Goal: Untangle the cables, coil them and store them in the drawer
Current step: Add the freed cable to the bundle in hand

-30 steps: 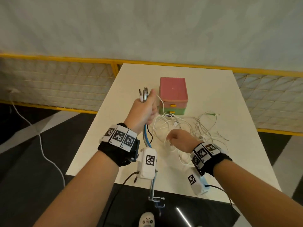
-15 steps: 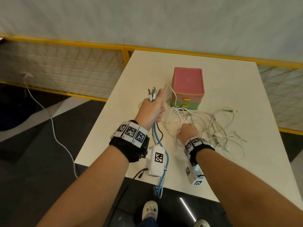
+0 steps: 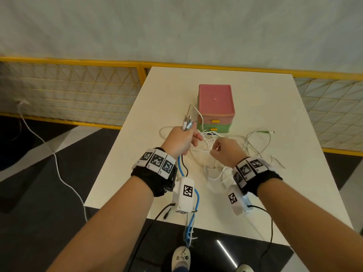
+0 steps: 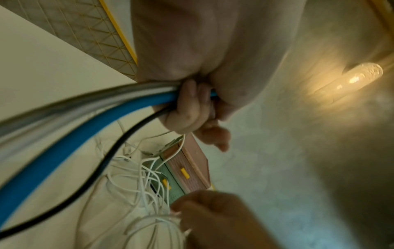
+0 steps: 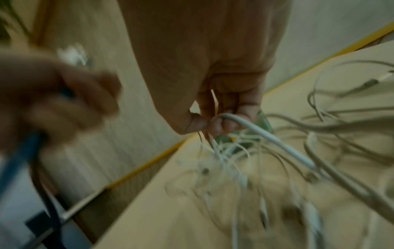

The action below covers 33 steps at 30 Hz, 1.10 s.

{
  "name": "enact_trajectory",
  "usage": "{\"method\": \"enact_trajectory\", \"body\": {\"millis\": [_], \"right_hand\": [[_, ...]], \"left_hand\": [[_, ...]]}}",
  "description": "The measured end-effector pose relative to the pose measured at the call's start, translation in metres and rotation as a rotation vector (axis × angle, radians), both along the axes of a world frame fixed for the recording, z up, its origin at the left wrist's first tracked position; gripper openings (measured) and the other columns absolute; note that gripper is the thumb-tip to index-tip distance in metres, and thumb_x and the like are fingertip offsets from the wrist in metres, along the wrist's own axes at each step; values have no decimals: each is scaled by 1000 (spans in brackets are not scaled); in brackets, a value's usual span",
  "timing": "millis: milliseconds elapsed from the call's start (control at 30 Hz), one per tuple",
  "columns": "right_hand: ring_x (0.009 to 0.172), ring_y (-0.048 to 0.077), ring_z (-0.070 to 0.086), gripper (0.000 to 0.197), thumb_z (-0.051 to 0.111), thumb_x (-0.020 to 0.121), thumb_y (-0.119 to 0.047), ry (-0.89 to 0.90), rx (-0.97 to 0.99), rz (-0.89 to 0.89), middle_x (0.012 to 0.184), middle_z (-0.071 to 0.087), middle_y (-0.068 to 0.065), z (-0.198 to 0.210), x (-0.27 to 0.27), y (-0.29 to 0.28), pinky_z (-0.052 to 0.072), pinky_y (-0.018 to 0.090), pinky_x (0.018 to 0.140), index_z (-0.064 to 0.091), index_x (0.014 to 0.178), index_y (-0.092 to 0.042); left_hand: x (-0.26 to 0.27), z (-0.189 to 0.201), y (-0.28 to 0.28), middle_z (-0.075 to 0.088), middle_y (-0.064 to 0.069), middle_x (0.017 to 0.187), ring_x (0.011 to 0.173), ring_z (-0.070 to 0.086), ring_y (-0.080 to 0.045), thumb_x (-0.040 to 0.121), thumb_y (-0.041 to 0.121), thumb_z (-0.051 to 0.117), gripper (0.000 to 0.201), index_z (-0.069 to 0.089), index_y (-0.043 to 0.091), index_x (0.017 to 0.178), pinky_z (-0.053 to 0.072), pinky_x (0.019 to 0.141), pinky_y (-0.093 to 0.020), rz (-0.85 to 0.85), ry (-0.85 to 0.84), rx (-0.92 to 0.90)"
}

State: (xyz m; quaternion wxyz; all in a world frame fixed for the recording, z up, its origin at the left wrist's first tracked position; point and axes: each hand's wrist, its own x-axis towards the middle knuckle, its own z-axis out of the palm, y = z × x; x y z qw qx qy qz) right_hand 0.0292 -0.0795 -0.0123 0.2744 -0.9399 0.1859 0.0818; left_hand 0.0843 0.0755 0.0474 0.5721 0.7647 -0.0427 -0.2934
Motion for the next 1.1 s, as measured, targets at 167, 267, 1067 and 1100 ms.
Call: {"method": "enact_trajectory", "body": {"millis": [167,267,1067,1100], "right_hand": [[59,8,51,10,60,81,-11,-307,247,24,85,63,-3,54,-26,-8,40,21,58,59,87,-19],[61,17,63,13,59,81,-9,-402,407,-29,85,66,-5,65,-46,-4,51,37,66,55,83,-21],[55,8,53,20,46,99,-16,-538,545,122,62,57,-3,87,-94,37,44,17,56,62,90,-7],[53,10,51,23,44,100,-18,-520,555,122,60,54,-4,87,-93,38,42,18,52,61,88,-8]], "left_hand": [[-12,-8,-15,72,-16,83,29,24,-8,102,36,46,45,71,1,92,18,33,-16,-156,37,174],[-15,-3,-26,68,-16,71,35,31,-10,101,37,48,34,63,8,91,23,34,-14,-44,9,116],[-57,59,-23,36,0,58,56,42,-18,102,42,39,45,38,17,64,33,59,-33,-52,-359,-501],[-58,61,-24,35,3,56,53,41,-16,102,41,39,42,38,17,68,33,56,-32,-17,-305,-562]]}}
